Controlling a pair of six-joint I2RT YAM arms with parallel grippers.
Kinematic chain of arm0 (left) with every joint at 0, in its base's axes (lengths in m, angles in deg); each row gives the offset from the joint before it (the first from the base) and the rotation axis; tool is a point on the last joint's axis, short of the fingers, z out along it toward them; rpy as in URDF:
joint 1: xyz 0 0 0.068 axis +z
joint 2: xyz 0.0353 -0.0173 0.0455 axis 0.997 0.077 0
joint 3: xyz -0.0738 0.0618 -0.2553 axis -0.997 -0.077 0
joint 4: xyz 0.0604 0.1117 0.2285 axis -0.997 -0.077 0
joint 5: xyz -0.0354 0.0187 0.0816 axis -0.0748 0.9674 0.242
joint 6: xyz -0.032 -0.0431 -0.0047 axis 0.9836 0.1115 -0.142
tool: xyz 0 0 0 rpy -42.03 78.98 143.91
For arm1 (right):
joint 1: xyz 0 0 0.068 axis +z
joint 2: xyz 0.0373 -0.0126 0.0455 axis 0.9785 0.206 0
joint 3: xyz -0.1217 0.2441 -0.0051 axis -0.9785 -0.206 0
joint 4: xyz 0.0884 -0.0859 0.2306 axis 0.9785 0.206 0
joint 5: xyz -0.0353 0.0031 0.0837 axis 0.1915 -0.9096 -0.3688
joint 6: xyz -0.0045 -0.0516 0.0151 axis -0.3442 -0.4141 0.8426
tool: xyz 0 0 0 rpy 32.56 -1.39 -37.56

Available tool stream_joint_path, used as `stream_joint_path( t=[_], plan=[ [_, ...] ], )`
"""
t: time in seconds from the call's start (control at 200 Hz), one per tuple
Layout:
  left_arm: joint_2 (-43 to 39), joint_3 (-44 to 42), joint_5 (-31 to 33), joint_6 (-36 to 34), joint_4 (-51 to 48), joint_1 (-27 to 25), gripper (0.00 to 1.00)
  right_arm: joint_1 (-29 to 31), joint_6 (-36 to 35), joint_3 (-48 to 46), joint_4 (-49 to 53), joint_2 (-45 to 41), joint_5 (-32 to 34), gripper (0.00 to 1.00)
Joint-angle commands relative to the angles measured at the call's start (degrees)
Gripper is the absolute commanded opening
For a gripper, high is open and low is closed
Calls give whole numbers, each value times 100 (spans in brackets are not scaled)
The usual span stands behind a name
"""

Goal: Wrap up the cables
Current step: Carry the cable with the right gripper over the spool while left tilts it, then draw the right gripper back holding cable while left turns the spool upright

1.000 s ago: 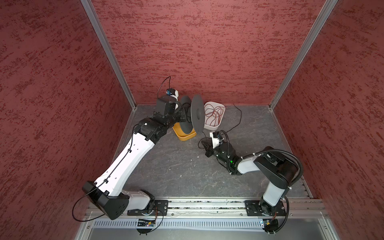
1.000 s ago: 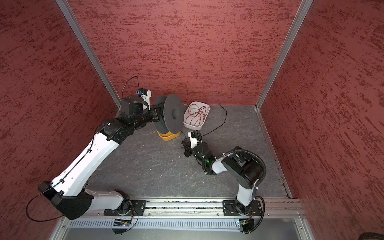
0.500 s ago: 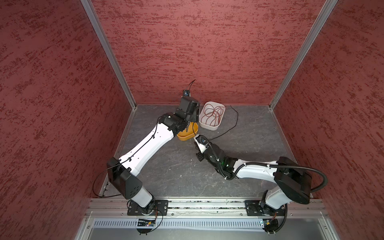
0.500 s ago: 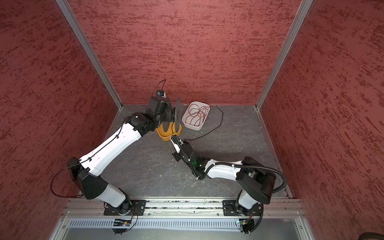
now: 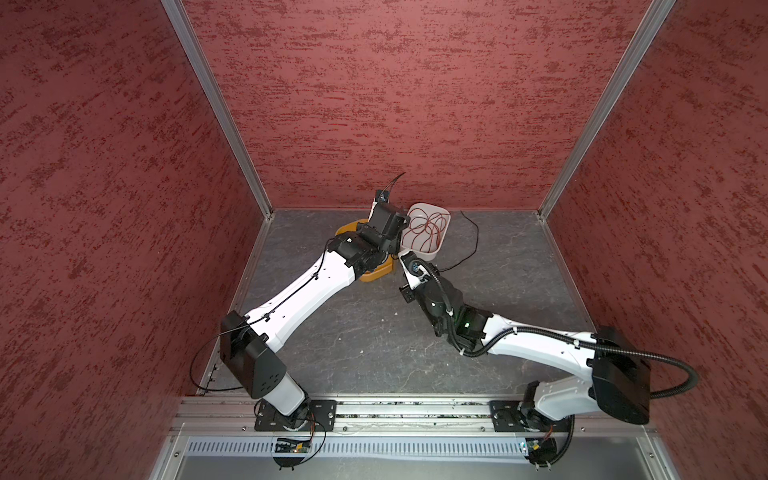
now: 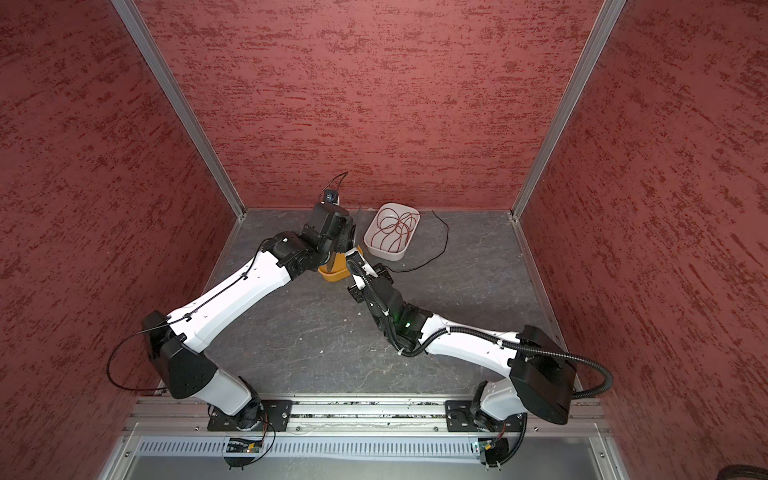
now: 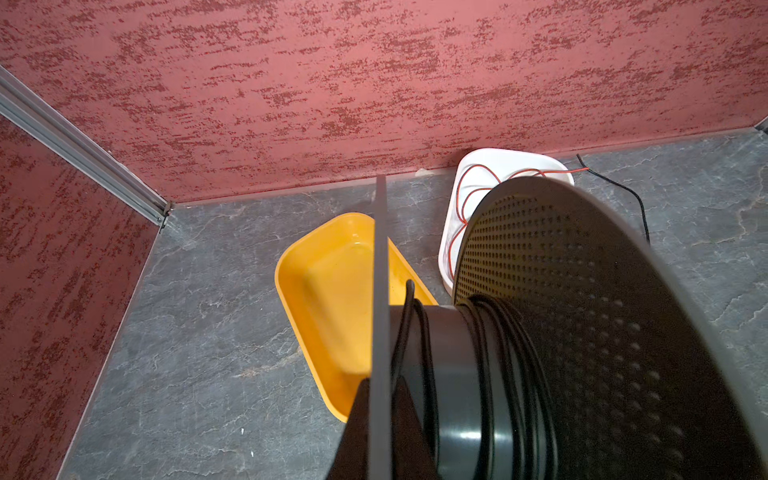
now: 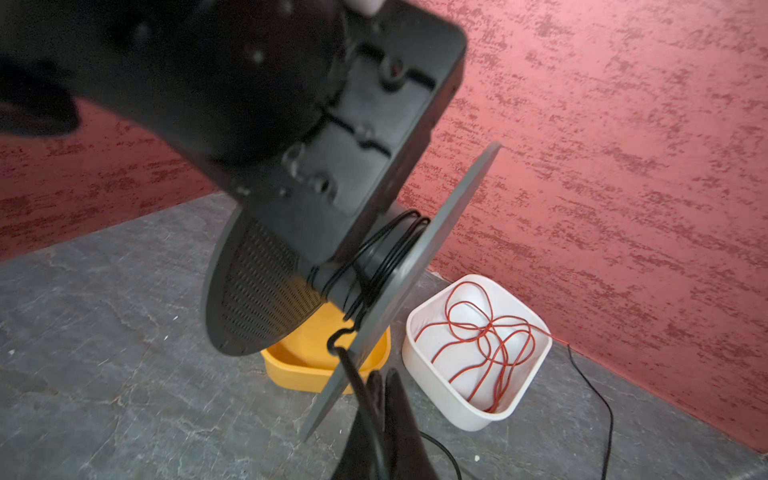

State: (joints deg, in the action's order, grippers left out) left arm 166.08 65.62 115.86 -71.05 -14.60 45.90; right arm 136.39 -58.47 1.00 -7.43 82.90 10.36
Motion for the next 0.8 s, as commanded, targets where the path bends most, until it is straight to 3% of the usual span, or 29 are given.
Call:
stream_joint_path(
  t=[0.0,0.205,0.792],
  plan=[
    [-162,-25,280,-125,116,-13,0,-60,-298,277,-226,28,502,8],
    [-146,-67,155,-295,49,-62,0,-208,-512,498,-240,86,778,10],
    [-506,-431,-299,-834,185,-101,0,-1278,261,1198,1146,-40,-521,12]
  ],
)
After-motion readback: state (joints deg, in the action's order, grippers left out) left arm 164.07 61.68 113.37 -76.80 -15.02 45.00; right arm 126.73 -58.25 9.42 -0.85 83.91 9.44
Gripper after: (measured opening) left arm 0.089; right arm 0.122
